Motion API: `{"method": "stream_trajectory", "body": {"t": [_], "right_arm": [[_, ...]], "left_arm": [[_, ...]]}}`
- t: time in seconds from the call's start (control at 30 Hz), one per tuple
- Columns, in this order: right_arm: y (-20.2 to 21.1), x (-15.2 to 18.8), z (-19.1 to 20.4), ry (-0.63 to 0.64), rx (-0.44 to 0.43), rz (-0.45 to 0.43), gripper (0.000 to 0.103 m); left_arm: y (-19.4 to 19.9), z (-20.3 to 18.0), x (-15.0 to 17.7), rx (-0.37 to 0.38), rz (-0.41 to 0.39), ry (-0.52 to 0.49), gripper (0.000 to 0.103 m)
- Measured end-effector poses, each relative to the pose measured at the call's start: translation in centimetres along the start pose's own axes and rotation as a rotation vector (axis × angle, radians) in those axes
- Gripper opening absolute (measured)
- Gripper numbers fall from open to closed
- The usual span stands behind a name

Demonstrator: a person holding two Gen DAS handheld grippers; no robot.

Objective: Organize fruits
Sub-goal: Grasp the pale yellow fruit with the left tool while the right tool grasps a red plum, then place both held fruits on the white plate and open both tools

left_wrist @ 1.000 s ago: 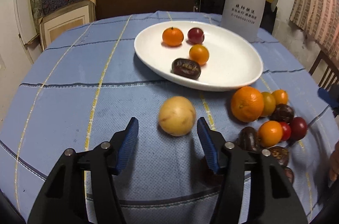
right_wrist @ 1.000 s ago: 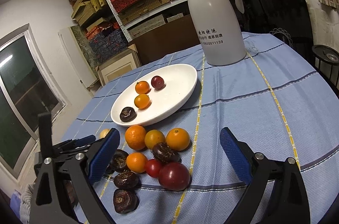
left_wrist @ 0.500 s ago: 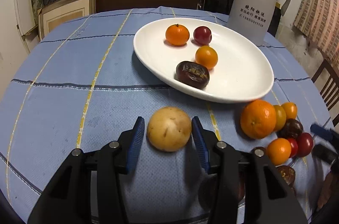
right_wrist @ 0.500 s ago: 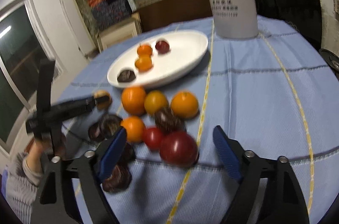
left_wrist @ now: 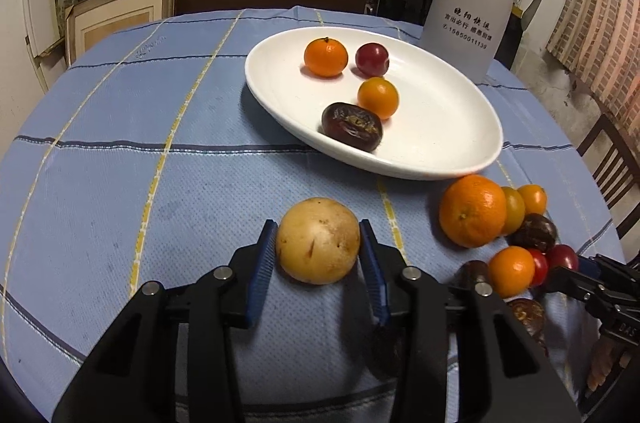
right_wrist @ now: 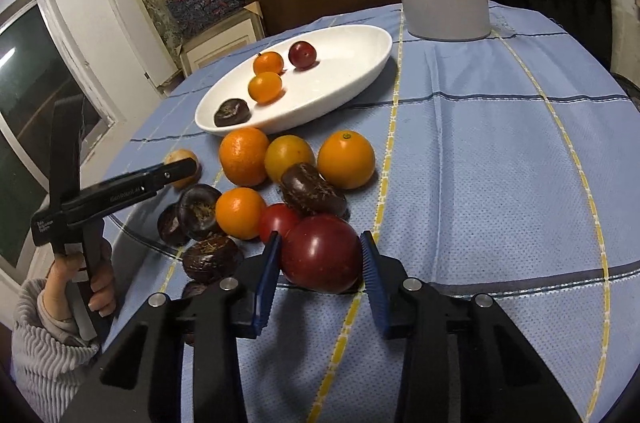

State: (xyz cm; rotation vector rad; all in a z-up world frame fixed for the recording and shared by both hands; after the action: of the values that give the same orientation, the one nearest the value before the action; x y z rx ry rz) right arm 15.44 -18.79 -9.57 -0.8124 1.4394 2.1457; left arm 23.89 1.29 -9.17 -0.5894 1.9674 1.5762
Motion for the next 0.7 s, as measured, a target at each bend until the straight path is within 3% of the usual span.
{"method": "stream_trajectory", "body": {"t": [0.17, 0.33, 0.47, 0.7], "right_arm": [[3.0, -1.8, 0.8, 0.014, -0.036, -0.119, 0.04], [3.4, -7.0, 1.7, 0.027, -0.055, -0.138, 0.04], [0.9, -11.0, 2.1, 0.029, -0.051, -0.134, 0.04], [-6.1, -13.0, 1.4, -0.02, -0.056, -0.055, 0.04]], "left_arm": [[3.5, -1.5, -1.6, 0.029, -0.102, -0.011, 0.04], [4.1, -3.4, -5.3, 0.04, -0.131, -0.029, 0.04], [1.4, -4.6, -7.7, 0.046, -0.105, -0.029, 0.04], [-3.9, -2.6, -8.9, 0.034, -0.037, 0.03, 0.04]]}}
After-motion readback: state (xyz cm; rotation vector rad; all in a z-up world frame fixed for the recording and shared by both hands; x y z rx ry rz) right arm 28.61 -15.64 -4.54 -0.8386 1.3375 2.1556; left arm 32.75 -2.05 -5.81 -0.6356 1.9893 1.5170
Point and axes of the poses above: each gripper's, at about its wrist camera, not at the fingertips, and y roughly against the way its jaws point, z to its left, x to its underside, the point moved 7 cm from there along -y, roughly the way its jaws point, and after that the axes turned 4 degrees about y, right-handed, at the moved point
